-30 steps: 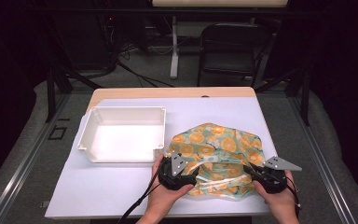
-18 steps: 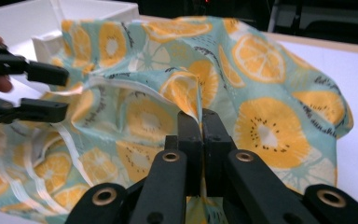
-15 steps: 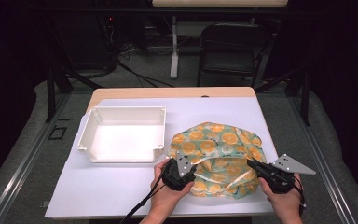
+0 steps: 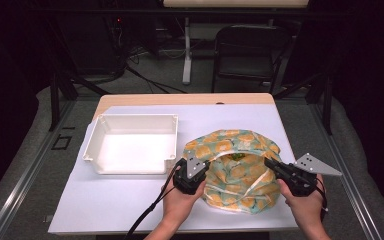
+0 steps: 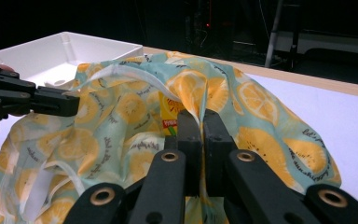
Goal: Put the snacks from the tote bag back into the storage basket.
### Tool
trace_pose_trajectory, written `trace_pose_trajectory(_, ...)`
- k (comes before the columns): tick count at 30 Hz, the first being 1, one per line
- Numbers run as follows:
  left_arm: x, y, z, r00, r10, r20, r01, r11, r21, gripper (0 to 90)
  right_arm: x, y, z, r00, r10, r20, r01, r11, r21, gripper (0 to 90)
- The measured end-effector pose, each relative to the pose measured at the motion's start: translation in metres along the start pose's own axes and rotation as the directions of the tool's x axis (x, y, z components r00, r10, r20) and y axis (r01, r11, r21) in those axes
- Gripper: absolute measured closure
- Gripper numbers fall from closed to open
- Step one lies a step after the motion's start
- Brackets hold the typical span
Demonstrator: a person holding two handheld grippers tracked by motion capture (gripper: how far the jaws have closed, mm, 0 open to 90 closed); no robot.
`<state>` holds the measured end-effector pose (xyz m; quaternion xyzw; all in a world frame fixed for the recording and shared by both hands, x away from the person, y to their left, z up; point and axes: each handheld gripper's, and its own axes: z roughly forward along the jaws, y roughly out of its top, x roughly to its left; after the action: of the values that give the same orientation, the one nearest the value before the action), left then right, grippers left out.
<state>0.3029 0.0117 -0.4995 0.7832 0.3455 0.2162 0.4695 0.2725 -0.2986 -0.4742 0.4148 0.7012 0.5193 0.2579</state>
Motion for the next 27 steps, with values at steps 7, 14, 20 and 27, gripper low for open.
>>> trace_pose_trajectory(7, 0.006, 0.019, 0.016, 0.9998, -0.018, -0.003, 0.018, 0.9998, -0.001, 90.0, -0.013, 0.009, 0.016, 0.9995, 0.022, 0.021, -0.022, 0.9996, 0.018, 88.3)
trace_pose_trajectory(14, 0.015, 0.027, 0.037, 0.9976, -0.069, 0.006, 0.069, 0.9974, 0.02, 90.0, -0.022, 0.021, 0.037, 0.9985, 0.03, 0.046, -0.031, 0.9993, 0.021, 88.0)
trace_pose_trajectory(20, 0.025, 0.031, 0.054, 0.9906, -0.136, 0.016, 0.136, 0.9902, 0.033, 90.0, -0.035, 0.02, 0.059, 0.9954, 0.065, 0.07, -0.069, 0.9959, 0.058, 87.3)
trace_pose_trajectory(27, 0.031, 0.02, 0.085, 0.9803, -0.198, -0.003, 0.197, 0.975, 0.103, 90.0, -0.057, 0.0, 0.081, 0.9847, 0.143, 0.1, -0.154, 0.9803, 0.123, 87.2)
